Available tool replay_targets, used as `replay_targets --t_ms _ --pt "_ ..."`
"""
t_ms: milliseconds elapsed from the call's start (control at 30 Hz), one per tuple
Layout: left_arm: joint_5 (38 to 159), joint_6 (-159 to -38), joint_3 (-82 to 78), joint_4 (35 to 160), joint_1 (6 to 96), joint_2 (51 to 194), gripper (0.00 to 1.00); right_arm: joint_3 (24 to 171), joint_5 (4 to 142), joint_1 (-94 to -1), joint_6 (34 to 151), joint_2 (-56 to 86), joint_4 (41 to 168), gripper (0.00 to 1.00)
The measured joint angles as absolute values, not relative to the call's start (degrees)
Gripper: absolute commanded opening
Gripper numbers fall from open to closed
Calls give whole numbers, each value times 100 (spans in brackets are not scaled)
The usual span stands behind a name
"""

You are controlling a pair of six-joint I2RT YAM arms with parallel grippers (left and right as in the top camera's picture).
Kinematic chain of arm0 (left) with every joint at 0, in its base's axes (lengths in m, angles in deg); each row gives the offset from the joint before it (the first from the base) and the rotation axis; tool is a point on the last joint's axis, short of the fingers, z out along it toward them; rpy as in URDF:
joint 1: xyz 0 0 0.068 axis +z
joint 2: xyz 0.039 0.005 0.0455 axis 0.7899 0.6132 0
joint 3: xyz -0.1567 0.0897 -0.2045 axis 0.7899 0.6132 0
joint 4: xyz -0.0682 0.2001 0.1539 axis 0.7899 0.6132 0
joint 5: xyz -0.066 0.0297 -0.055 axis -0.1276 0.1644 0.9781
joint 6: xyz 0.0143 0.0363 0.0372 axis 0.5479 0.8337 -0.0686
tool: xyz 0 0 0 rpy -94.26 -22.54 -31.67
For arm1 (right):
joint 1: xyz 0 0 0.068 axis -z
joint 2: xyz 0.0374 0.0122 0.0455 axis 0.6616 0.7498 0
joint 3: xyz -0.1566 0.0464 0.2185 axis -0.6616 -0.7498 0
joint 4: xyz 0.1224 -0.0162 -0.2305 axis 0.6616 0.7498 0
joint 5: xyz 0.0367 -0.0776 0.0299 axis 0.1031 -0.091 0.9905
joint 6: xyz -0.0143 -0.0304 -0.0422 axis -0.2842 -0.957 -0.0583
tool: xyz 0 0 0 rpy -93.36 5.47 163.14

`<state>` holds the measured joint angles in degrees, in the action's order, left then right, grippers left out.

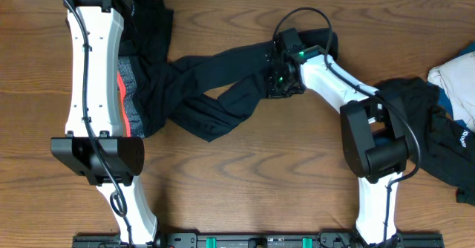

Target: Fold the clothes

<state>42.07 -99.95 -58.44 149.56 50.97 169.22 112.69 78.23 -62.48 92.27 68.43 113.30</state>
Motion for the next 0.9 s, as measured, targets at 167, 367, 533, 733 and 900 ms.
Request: replay_targets --t_ms 167,367,533,733,900 --pt "4207 -9995 -5844 14956 5097 16922 75 11267 7613 -5964 9290 6799 11809 1" --pt "4207 -9995 -5844 14959 5097 16922 75 11254 6992 -5881 9352 6305 12447 1" --pt "4210 -9995 -5844 14965 5094 16922 75 11254 6350 -5881 9537 5608 13059 1" --pt "4210 -9995 -5844 14998 5097 16922 75 11256 5541 -5798 9824 5162 13944 1" --pt "4207 -9995 -5844 15031 5097 16922 75 11254 5091 -5435 9953 5151 14349 1"
